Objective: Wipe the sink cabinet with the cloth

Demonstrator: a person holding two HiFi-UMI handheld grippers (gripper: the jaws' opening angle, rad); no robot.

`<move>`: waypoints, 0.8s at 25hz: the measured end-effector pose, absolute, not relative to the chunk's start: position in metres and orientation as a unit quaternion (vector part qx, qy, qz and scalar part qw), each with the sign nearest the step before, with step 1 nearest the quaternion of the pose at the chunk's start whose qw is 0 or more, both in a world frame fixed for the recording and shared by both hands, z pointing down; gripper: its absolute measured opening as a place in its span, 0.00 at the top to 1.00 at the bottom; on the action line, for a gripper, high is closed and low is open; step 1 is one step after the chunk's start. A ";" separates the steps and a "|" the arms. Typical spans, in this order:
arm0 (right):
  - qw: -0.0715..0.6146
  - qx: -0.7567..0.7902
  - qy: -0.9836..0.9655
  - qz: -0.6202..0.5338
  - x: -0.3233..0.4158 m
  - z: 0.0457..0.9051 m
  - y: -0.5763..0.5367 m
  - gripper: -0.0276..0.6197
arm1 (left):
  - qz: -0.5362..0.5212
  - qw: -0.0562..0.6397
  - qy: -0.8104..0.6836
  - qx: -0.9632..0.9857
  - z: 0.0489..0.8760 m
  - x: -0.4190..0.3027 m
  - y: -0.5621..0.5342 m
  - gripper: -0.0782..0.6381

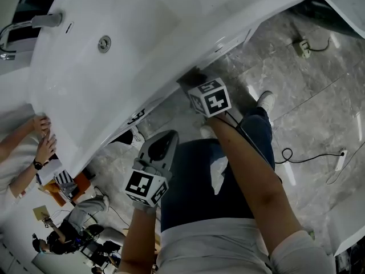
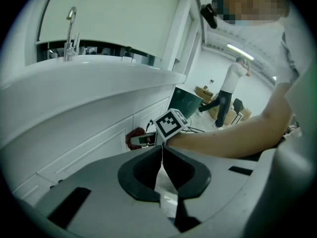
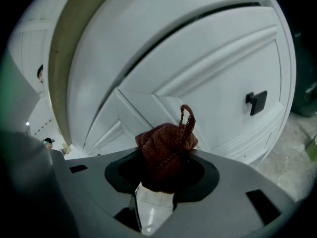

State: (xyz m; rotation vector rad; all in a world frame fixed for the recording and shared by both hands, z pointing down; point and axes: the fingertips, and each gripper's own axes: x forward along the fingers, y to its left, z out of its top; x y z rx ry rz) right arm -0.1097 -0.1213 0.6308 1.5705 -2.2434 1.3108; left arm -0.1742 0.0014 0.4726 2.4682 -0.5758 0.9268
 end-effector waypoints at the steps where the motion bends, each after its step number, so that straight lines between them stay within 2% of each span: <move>1: 0.045 0.516 -0.740 0.429 -0.109 0.620 -0.121 0.70 | 0.336 0.223 -0.204 0.892 0.470 -0.174 0.003 0.86; 12: -0.046 0.518 -0.735 0.434 -0.098 0.553 -0.124 0.70 | 0.350 0.226 -0.141 0.898 0.457 -0.157 0.018 0.86; 20: -0.077 0.502 -0.733 0.451 -0.090 0.549 -0.123 0.70 | 0.353 0.216 -0.126 0.902 0.457 -0.137 0.016 0.86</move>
